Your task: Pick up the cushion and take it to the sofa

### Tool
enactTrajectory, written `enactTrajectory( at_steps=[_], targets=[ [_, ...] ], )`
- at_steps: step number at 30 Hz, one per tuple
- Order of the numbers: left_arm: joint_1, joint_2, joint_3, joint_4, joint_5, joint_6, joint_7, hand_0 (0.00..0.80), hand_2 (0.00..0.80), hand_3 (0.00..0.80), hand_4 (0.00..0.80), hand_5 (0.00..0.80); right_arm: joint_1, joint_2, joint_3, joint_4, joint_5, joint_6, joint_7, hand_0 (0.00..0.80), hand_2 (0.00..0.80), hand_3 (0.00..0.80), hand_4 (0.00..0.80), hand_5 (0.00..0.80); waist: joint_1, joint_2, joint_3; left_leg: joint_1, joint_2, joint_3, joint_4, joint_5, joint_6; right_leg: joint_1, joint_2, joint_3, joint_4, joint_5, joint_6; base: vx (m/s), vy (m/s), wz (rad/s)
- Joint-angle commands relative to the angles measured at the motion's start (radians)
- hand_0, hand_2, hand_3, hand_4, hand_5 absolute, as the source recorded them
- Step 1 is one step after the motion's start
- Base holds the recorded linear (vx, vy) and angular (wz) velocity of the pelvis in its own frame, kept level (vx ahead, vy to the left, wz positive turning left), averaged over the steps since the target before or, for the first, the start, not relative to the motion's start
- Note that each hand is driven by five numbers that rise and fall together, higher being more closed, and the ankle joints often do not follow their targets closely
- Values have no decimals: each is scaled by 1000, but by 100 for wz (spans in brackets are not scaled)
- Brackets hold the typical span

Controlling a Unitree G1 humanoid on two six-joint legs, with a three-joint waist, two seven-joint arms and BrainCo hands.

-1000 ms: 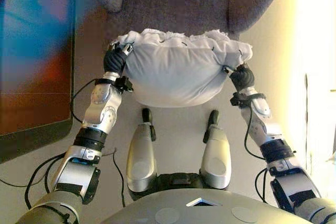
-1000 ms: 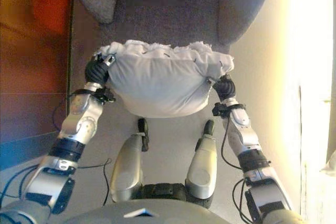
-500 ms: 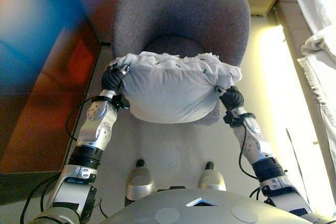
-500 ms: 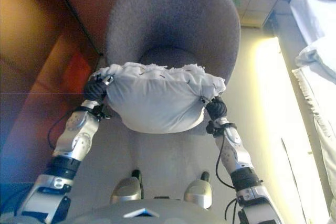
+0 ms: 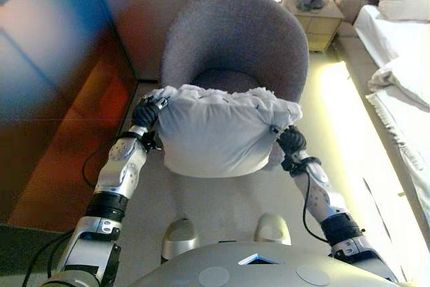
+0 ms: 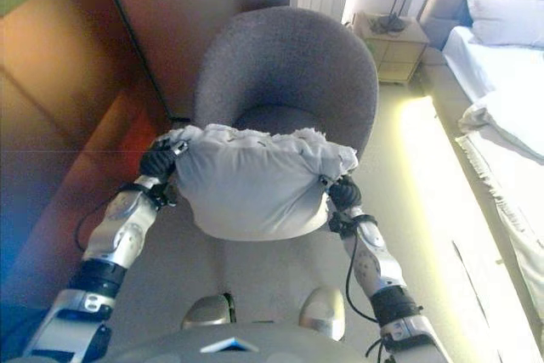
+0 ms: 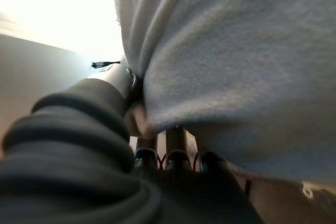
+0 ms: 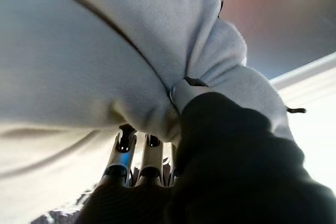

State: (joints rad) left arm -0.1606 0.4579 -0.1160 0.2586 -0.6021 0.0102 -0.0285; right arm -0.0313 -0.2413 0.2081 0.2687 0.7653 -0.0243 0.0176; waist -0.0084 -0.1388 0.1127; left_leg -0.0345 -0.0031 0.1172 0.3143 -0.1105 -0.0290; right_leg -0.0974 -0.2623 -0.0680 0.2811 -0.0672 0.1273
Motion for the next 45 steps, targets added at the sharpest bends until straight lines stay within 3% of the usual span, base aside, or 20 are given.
enactTrajectory(
  at_steps=[1,4,6,7,9,11,12,15,16,20,22,24,29,34,40,43,45],
  targets=[
    [-24,-72,-37,-86,-5,-50,-31,800,800,800,800,800,-85,-33,-15,-105,31,-55,60,800,800,800,800,800,-44,91,-10,200,-92,-3,-167,-93,83,-66,66,0,-58,285,80,342,22,46],
    [-23,-80,-66,-100,-2,-50,-21,800,800,800,800,800,-89,-64,-12,-105,49,-57,60,800,800,800,800,800,-74,73,0,241,-128,-41,-163,-134,97,-138,164,-16,-189,289,87,348,37,-26],
    [-23,-84,-79,-99,0,-59,-19,800,800,800,800,800,-88,-83,-15,-105,63,-57,68,800,800,800,800,800,-88,69,4,271,-136,-60,-166,-156,102,-185,195,-40,-226,311,85,411,12,-23],
    [-20,-88,-76,-92,0,-67,-26,800,800,800,800,800,-80,-93,-28,-101,72,-54,96,800,800,800,800,800,-94,64,-1,280,-147,-81,-165,-169,119,-189,204,-40,-222,309,74,480,-25,18],
    [-15,-96,-75,-84,0,-75,-28,800,800,800,800,800,-75,-95,-31,-96,68,-54,114,800,800,800,800,800,-98,62,-8,283,-147,-94,-149,-178,121,-175,205,-30,-213,296,61,398,-59,46],
    [-6,-99,-71,-84,-8,-78,-26,800,800,800,800,800,-65,-97,-28,-111,58,-39,123,800,800,800,800,800,-108,73,-34,310,-120,-65,-136,-166,99,-146,201,-36,-167,256,36,428,-92,41],
    [-3,-100,-69,-83,-12,-78,-24,800,800,800,800,800,-59,-98,-24,-122,52,-31,121,800,800,800,800,800,-118,83,-49,324,-99,-57,-121,-128,78,-135,208,-30,-158,234,20,388,-117,23],
    [0,-101,-62,-88,-18,-78,-8,800,800,800,800,800,-49,-103,-19,-154,47,-9,124,800,800,800,800,800,-137,102,-88,315,-34,-20,-15,34,2,-78,226,-12,-169,182,-22,349,-174,15],
    [-2,-103,-58,-95,-18,-84,-1,800,800,800,800,800,-45,-104,-18,-166,51,-2,133,800,800,800,800,800,-138,99,-97,285,-8,-6,82,110,-32,-47,226,-5,-180,165,-39,315,-216,34],
    [-1,-112,-45,-114,-30,-85,13,800,800,800,800,800,-41,-108,-12,-166,52,-1,148,800,800,800,800,800,-122,63,-89,111,40,35,428,159,-48,27,195,-1,-169,114,-82,254,-191,4],
    [-1,-121,-45,-116,-17,-83,4,800,800,800,800,800,-48,-106,-9,-155,69,-7,153,800,800,800,800,800,-110,57,-81,40,93,59,449,142,-40,55,196,-2,-167,92,-95,183,-87,-15],
    [-8,-118,-47,-115,-12,-86,-9,800,800,800,800,800,-70,-105,-5,-148,73,-15,133,800,800,800,800,800,-94,60,-62,9,131,67,361,129,-29,86,206,6,-161,68,-97,218,16,-10],
    [-36,-117,-40,-91,-32,-75,-22,800,800,800,800,800,-114,-99,-17,-141,69,26,85,800,800,800,800,800,-75,79,-52,24,146,59,19,152,-38,130,197,37,-144,23,-73,239,151,-7],
    [-50,-123,-51,-44,-23,-78,-6,800,800,800,800,800,-116,-95,9,-136,36,53,61,800,800,800,800,800,-43,110,-64,46,113,-41,-257,145,-63,204,173,72,-157,-14,-33,290,173,-15],
    [-61,-108,-40,-3,-8,-82,-41,800,800,800,800,800,-108,-82,1,-123,54,38,51,800,800,800,800,800,-36,123,-73,40,89,-10,-296,145,-43,230,139,56,-142,-25,-4,188,156,-37],
    [-73,-98,-47,-2,7,-87,-38,800,800,800,800,800,-113,-58,2,-105,72,23,53,800,800,800,800,800,-28,120,-68,24,54,-9,-255,110,-5,196,91,54,-74,4,26,125,156,9],
    [-84,-86,-49,-2,14,-85,-43,800,800,800,800,800,-122,-23,12,-83,74,-6,40,800,800,800,800,800,-14,119,-56,3,19,-12,-211,79,28,150,28,42,81,59,24,73,209,-1]
  ],
)
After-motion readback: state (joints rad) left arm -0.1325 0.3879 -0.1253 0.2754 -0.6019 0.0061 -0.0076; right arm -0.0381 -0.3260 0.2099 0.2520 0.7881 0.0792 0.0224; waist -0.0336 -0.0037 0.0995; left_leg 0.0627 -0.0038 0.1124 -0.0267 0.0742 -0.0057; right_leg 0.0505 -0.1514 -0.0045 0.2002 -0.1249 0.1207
